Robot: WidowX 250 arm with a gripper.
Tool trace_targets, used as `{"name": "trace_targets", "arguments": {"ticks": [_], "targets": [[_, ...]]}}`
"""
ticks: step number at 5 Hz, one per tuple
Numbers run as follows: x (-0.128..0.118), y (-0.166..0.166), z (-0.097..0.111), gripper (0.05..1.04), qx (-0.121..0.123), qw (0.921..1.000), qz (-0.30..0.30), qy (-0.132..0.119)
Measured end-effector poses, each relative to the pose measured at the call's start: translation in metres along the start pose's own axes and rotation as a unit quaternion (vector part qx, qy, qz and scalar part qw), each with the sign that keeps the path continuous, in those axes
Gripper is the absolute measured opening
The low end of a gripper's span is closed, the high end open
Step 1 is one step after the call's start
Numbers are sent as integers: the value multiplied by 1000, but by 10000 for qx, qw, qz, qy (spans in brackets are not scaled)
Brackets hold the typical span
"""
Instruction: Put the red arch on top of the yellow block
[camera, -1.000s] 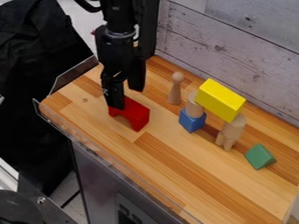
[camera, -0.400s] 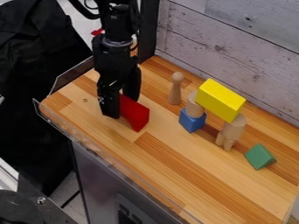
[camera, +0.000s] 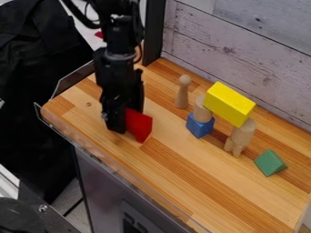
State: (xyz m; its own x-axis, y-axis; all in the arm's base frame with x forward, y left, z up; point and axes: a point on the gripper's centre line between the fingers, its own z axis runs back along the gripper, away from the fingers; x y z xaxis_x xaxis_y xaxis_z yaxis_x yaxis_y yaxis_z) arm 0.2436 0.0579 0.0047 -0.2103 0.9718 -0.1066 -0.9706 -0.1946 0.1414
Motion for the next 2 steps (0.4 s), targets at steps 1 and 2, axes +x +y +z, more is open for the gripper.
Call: {"name": "trace_targets", "arguments": {"ticks": [1,2], "targets": [[-4,-2,19,582,-470,9989,30,38],[-12,-7,66,582,-1286,9916,5,-109]]}}
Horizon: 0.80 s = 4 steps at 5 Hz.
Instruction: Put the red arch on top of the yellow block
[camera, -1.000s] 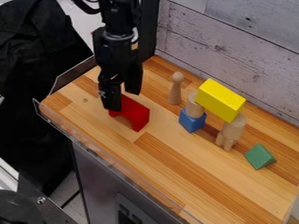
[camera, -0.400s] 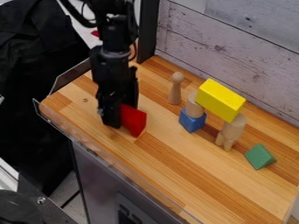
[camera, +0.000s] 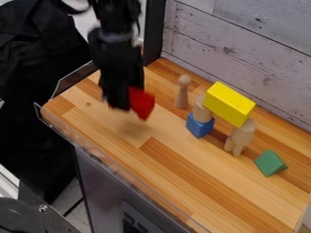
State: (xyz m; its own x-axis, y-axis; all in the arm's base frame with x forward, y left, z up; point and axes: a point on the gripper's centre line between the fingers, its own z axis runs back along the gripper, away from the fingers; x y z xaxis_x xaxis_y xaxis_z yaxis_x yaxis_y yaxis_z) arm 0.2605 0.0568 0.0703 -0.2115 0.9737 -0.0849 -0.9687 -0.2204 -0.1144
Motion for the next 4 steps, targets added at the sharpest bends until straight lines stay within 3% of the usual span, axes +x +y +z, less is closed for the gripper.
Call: {"name": "trace_targets", "arguments": {"ticks": [1,2,3,4], "targets": [[-13,-13,44,582,-607,9979,-243,-13],[-20,-18,95,582,-957,9938,-540,-159],[-42,-20,129,582,-1002,9911,-868,-73],[-68,-14,121,582,-720,9904,-1172,-90]]}}
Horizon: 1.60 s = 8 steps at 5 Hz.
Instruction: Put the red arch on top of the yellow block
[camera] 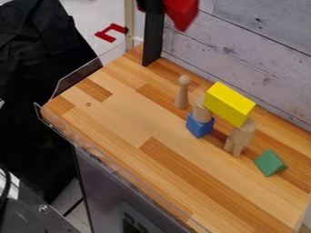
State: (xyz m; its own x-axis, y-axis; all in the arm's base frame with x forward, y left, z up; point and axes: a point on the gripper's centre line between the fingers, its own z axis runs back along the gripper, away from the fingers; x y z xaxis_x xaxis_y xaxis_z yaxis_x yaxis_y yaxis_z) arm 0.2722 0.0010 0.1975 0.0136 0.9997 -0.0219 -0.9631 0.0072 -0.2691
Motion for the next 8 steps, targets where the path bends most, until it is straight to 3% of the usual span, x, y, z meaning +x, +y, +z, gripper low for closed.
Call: {"name": "trace_targets", "arguments": {"ticks": [2,4,8], "targets": [[-41,-3,-33,582,418,9986,-217,242],[-68,-12,-54,582,642,9971,-299,292],[-68,-17,-84,582,1025,9944,-167,181]]}}
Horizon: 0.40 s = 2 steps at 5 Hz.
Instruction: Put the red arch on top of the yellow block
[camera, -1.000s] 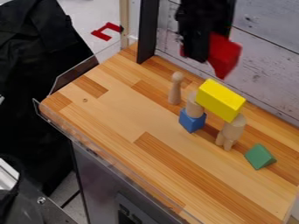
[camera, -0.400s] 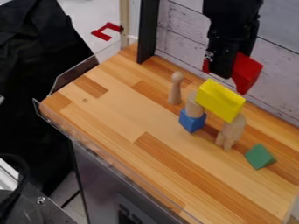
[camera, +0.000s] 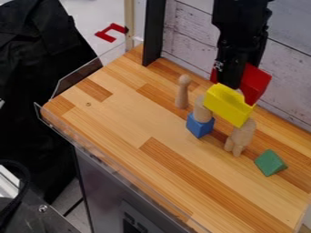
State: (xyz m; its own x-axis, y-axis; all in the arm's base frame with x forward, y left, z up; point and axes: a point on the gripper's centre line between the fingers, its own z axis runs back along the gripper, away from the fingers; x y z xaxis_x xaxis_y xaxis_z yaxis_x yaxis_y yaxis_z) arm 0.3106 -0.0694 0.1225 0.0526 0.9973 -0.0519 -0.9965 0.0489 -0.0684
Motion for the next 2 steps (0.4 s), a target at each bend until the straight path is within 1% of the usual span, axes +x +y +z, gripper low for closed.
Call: {"name": "trace_targets", "arguments": {"ticks": [1,2], "targets": [[2,-3,-6,582,112,9999,18,-18],[8,-3,-10,582,168,9998,112,-32]]}}
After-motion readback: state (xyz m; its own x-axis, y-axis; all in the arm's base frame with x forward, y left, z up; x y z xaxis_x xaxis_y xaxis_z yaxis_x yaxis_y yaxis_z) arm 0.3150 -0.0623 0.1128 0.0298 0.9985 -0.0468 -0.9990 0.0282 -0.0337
